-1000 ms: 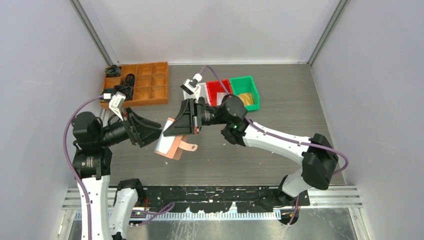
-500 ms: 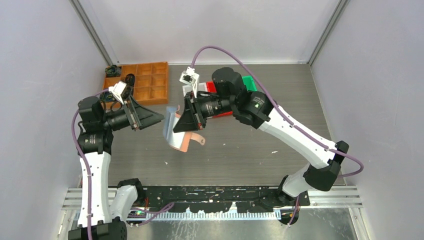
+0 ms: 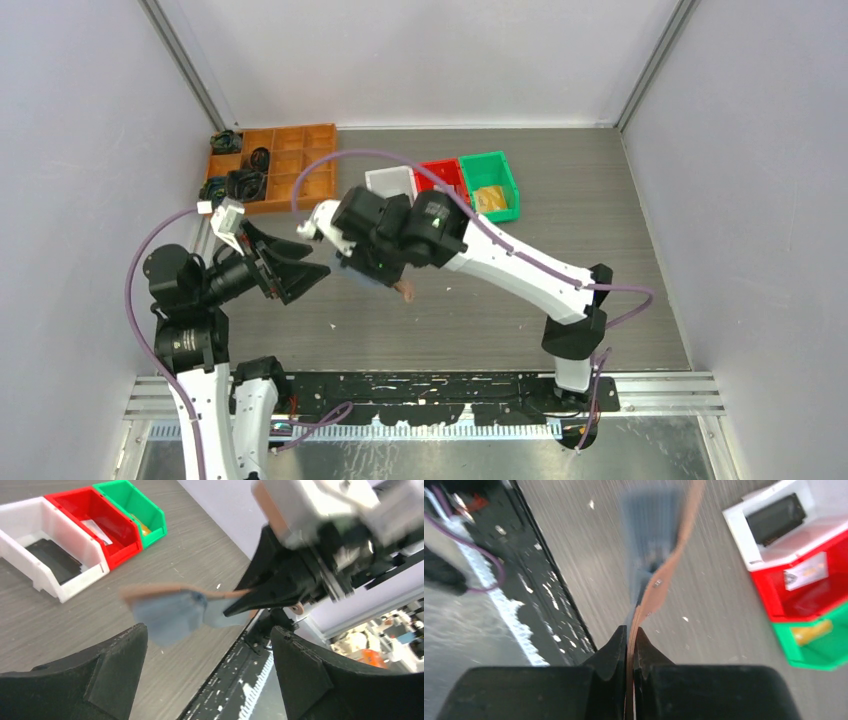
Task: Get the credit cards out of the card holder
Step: Remove the credit card from the card holder.
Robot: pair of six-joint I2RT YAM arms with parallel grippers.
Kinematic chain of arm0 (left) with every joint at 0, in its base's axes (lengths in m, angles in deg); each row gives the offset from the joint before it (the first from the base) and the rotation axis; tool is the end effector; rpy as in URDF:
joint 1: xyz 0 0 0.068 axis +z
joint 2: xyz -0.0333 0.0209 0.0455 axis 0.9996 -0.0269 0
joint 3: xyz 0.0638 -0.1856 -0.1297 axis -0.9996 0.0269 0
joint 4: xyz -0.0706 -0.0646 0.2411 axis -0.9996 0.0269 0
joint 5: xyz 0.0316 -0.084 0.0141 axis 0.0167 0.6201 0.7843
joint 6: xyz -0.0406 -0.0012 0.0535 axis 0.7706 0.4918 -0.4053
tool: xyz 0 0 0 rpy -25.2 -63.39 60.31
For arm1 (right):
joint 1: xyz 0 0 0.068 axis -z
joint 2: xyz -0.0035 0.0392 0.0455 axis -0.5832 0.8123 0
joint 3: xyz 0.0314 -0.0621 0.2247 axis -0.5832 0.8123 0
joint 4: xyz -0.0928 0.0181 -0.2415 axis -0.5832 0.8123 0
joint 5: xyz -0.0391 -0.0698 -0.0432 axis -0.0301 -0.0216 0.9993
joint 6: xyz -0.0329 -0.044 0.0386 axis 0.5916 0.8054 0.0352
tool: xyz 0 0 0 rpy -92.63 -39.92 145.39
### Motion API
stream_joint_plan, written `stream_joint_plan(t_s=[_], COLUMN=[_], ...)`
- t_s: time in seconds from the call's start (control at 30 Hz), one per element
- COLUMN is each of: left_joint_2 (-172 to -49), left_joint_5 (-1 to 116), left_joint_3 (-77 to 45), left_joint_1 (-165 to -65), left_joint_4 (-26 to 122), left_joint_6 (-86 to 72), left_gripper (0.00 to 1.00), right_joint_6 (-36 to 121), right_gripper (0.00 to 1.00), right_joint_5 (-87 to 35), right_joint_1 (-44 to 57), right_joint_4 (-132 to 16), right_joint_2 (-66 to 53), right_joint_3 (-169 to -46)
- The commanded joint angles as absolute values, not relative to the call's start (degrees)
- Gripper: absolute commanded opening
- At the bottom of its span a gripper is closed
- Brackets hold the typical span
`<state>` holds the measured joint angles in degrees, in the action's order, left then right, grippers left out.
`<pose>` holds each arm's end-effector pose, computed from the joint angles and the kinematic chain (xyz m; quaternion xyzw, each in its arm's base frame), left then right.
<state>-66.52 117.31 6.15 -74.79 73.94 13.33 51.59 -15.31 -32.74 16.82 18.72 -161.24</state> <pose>0.1397 -0.0171 0.3576 0.1106 0.7098 -0.4975 0.4863 0.1342 0.3325 0.3812 -0.5404 0.7762 0.1583 0.2836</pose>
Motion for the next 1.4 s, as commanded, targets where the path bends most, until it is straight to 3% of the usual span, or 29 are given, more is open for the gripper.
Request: stream_joint_plan(t_s=[0.0,0.2,0.47,0.63,1.0,1.2,1.37], left_joint_2=[-64.52,-63.94,-62.7,-62.61,-62.06,-61.78,-61.41], left_joint_5=[119.49,122.31,129.35,125.57,128.09,129.81,126.77], left_joint_3=[6.95,4.64,0.49,-1.14,-3.43,-6.63,-6.67], left_joint_1=[-74.35,-74.31,-74.45,-74.57,-74.94,-75.12,-75.25], left_joint_4=[72.99,80.98,94.61,92.17,85.59,98.49,98.71], left_joint_6=[1.3,-10.34,-24.59,-27.48,-23.72,-35.83,-38.02], left_gripper=[0.92,0.92,0.9,0.9,0.89,0.91,0.88], right_joint_6=[60.54,61.78,58.54,60.71,55.26,53.11,52.58], right_gripper=[0.07,0.06,0.04,0.04,0.01,0.0,0.0], right_joint_5=[2.08,5.86,-1.89,-5.81,-10.99,-15.76,-19.58], right_joint_1=[-38.09,-39.67,-39.87,-39.82,-39.9,-39.91,-39.89], right_joint_4=[18.56,4.94,-14.38,-24.79,-24.87,-26.24,-28.23], right_joint_2=[14.67,6.77,-4.91,-10.78,-8.55,-7.05,-8.3], right_joint_3=[-162.51,-153.33,-138.15,-129.37,-134.53,-136.89,-134.94])
